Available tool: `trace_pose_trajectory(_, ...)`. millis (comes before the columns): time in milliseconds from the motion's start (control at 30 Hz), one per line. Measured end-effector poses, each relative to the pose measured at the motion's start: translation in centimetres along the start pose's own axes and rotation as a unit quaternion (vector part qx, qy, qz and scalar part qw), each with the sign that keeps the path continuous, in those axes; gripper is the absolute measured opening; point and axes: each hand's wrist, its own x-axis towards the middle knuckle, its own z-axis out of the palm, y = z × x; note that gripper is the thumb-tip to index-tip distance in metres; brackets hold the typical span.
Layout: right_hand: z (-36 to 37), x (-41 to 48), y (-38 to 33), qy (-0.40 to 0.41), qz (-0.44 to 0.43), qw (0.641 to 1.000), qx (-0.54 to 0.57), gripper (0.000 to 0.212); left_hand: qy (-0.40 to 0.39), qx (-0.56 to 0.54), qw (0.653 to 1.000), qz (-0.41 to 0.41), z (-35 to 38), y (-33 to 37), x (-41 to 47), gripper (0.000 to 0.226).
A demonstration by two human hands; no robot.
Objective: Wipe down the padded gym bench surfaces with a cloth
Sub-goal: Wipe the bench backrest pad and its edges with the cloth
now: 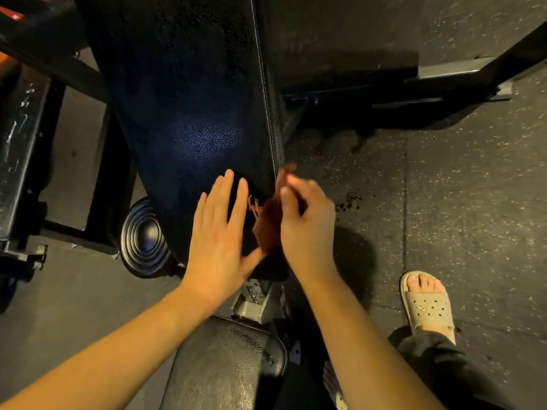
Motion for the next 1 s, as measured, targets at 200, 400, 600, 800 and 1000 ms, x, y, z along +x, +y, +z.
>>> trace_pose_trajectory(200,-1.6,-6.4,6.0,-0.065,0.169,0.982,-0.055,0.027,-0.003,0.006,1.0,0.012,0.5,-0.2,0.3,0.11)
trace_pose_trajectory(400,-0.2,-3.7,2.9,-0.016,0.07,0.997,0.018,0.024,0.006,-0.012,1.0,0.026,1.1,-0.7,0.3,0.098)
trace_pose_trajectory(600,-0.6,-1.9,1.9,-0.027,0.102,0.994,0.011,0.026,0.004,-0.007,1.0,0.025,1.2,-0.8,0.3,0.1)
trace_pose_trajectory(800,-1.2,-2.7,5.6,-0.082,0.113,0.989,-0.042,0.025,0.006,0.009,1.0,0.022,1.5,-1.0,0.4,0.103)
trace_pose_trajectory(1000,-4.9,-3.4,7.6,-0.005,0.251,0.961,-0.119,0.031,-0.003,0.0,1.0,0.014,1.2,-0.7,0.5,0.107)
